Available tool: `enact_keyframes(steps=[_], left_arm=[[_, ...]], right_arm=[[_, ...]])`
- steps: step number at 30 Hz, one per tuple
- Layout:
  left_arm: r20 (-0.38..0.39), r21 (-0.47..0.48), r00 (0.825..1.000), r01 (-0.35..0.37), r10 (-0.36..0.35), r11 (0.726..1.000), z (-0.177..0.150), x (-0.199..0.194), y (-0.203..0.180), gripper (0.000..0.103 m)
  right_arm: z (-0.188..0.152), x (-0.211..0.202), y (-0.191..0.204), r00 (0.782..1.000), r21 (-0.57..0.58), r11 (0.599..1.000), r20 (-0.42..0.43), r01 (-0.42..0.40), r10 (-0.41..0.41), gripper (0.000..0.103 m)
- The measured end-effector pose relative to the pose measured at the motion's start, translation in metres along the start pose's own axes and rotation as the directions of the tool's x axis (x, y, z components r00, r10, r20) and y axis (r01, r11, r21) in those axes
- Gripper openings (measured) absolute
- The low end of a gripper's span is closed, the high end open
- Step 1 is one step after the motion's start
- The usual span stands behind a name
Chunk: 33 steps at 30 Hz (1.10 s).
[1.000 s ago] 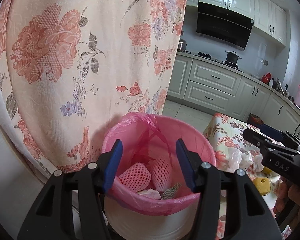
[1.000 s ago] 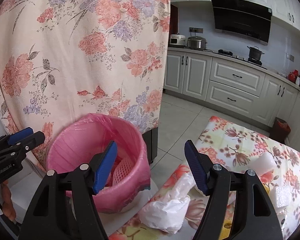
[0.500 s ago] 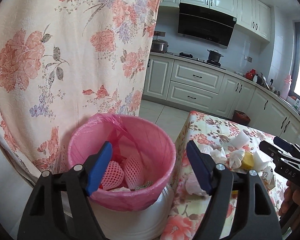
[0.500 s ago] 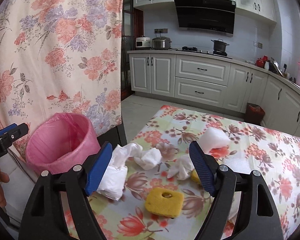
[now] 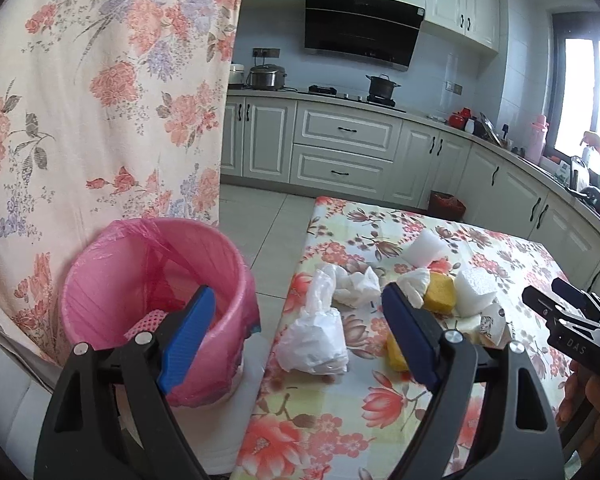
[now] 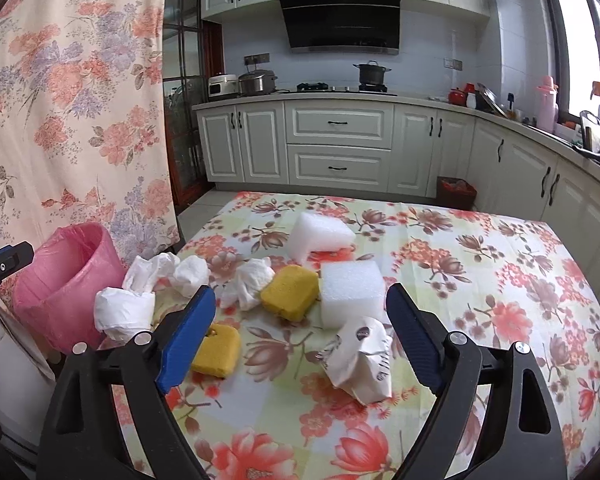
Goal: Collect trash
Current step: 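Move both tools back over the table toward the sponges and tissues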
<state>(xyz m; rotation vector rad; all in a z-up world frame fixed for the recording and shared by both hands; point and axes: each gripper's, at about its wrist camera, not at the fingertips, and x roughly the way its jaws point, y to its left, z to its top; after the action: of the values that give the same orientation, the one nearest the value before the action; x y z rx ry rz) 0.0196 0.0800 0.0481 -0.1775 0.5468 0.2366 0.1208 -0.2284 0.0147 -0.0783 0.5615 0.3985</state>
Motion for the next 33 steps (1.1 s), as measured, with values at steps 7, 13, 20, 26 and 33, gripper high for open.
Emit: enact_keyframes(steps=[7, 13, 20, 26, 33], left_arm=[[-0.040, 0.040, 0.999, 0.027, -0.025, 0.999, -0.010, 0.012, -0.033, 0.083], [-0.068, 0.064, 0.997, 0.046, -0.042, 0.997, -0.019, 0.022, -0.055, 0.083], [-0.105, 0.090, 0.992, 0.072, -0.063, 0.993, -0.028, 0.037, -0.074, 0.083], [-0.146, 0.099, 0.986, 0.094, -0.080, 0.991, -0.040, 0.052, -0.084, 0.083], [-0.188, 0.099, 0.977, 0.119, -0.099, 0.988, -0.050, 0.070, -0.091, 0.083]], right_arm=[[-0.016, 0.000, -0.032, 0.999, 0.048, 0.998, -0.028, 0.047, -0.045, 0.082], [-0.026, 0.003, -0.050, 0.997, 0.068, 0.995, -0.044, 0.071, -0.069, 0.083], [-0.035, 0.010, -0.066, 0.994, 0.092, 0.992, -0.075, 0.091, -0.084, 0.083], [-0.045, 0.022, -0.071, 0.990, 0.102, 0.990, -0.115, 0.092, -0.080, 0.083], [-0.053, 0.036, -0.072, 0.985, 0.100, 0.990, -0.153, 0.100, -0.084, 0.083]])
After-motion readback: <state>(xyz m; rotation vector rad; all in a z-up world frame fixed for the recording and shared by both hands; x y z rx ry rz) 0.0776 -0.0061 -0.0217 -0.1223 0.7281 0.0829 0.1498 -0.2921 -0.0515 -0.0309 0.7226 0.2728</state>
